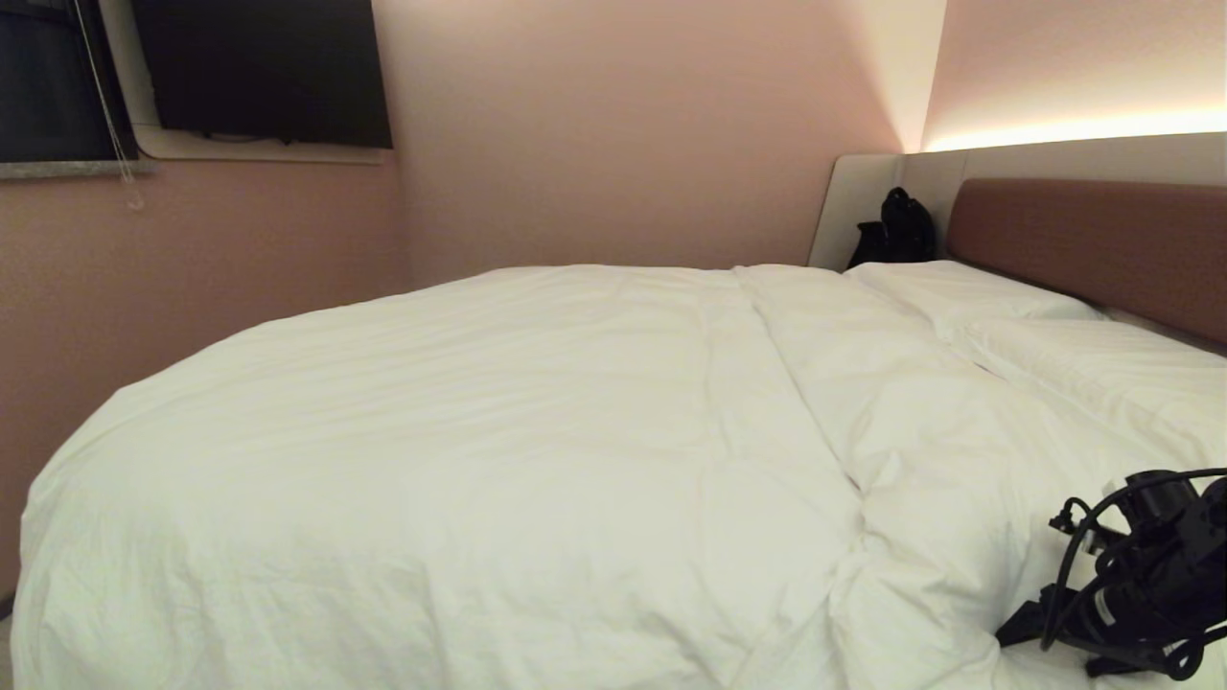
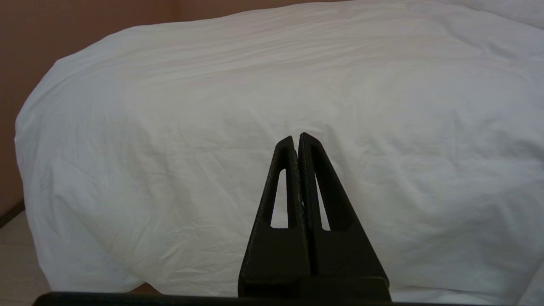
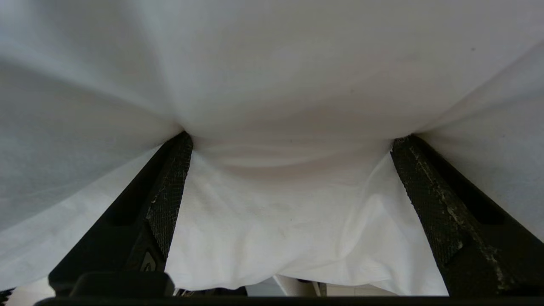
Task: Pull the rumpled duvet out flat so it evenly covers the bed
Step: Flatten the corners of the folded blanket
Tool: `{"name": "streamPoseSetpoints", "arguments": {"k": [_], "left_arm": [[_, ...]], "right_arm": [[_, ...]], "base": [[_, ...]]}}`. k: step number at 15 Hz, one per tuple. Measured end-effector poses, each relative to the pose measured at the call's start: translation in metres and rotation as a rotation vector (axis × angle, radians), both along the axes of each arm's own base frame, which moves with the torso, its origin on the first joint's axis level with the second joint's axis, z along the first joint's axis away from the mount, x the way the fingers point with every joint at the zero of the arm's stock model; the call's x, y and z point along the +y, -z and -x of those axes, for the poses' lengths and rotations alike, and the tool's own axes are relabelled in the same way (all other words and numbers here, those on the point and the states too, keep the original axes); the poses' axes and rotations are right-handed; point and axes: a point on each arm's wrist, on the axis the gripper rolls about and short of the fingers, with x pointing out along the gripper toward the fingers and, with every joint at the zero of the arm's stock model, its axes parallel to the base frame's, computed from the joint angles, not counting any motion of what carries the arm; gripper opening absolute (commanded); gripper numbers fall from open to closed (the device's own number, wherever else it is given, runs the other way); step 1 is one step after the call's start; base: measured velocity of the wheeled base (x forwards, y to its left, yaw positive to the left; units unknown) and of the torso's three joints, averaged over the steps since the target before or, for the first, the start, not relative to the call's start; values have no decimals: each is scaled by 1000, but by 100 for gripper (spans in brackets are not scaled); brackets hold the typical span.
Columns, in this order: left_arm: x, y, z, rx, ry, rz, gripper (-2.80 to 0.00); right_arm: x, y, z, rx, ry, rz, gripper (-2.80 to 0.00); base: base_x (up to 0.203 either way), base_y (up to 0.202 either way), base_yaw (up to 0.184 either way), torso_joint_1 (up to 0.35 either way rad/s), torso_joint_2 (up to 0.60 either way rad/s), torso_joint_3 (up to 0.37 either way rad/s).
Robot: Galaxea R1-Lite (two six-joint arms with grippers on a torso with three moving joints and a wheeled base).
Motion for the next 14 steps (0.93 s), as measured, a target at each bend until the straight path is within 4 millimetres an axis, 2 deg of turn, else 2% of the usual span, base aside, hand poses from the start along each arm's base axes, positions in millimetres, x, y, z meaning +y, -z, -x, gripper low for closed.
{"name": "streamPoseSetpoints", "arguments": {"k": [6,14], "left_arm": [[0,0,0,0,0,0,-280],[0,0,0,0,-1,0,-280]], "right_arm": [[0,1,1,-4,4,9,-280],[-3,-13,4,-58,21,3,-280]], "base": [[0,0,0,0,0,0],[0,0,0,0,0,0]]}}
